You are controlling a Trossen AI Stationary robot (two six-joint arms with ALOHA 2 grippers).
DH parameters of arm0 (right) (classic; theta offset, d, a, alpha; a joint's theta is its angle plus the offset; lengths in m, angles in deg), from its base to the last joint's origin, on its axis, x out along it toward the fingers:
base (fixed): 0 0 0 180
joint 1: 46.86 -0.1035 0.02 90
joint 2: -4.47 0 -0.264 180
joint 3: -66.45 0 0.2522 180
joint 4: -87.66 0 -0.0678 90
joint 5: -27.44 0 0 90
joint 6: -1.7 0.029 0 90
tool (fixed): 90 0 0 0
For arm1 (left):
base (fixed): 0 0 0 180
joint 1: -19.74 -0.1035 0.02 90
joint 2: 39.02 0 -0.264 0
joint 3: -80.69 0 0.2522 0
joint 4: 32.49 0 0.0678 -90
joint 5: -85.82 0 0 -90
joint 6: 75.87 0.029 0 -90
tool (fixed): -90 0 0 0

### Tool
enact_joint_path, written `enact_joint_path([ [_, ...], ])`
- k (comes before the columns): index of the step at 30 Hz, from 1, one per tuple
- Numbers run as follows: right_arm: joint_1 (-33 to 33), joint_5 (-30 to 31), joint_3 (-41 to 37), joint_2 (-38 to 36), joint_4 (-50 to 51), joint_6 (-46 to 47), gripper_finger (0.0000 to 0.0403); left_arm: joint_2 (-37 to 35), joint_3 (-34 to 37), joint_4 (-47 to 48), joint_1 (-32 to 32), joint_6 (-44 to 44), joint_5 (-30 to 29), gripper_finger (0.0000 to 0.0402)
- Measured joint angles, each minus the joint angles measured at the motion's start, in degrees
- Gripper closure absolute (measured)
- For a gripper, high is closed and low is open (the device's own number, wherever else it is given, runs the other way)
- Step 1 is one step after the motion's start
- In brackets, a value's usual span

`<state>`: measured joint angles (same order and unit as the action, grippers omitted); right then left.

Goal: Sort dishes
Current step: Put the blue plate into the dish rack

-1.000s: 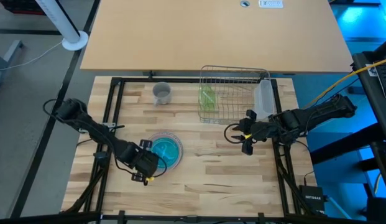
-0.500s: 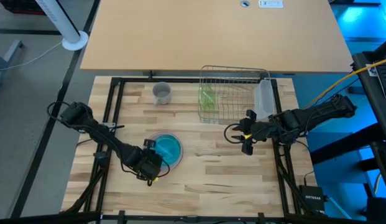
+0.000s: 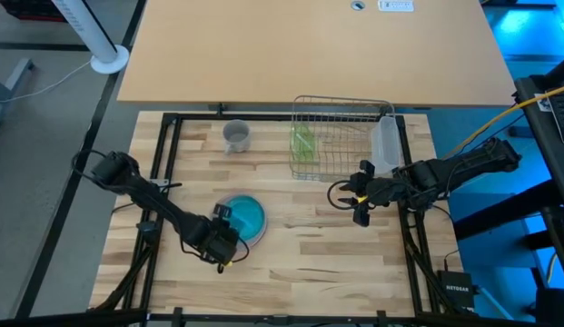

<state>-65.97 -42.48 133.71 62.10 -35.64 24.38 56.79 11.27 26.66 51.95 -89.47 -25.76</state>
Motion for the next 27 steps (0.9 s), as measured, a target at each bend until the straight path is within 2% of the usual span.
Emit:
enact_joint_path([
  [7,0.00,-0.11,0.02,0.00,-0.02,0.00,0.0239,1.98,-0.15,-1.76,0.05,0.34,-0.83,0.0383],
  [9,0.02,-0.16,0.02,0.00,0.00,0.00,0.0240,2.01,-0.17,-1.74,0.04,-0.96,-0.92,0.0395],
  [16,-0.01,-0.18,0.02,0.02,0.00,-0.02,0.0239,2.11,-3.03,-0.93,0.04,-4.17,-0.12,0.0399],
  [27,0.01,-0.12,0.02,0.00,0.00,-0.42,0.0240,1.81,-12.62,-0.82,-0.02,-11.07,-0.17,0.0401],
])
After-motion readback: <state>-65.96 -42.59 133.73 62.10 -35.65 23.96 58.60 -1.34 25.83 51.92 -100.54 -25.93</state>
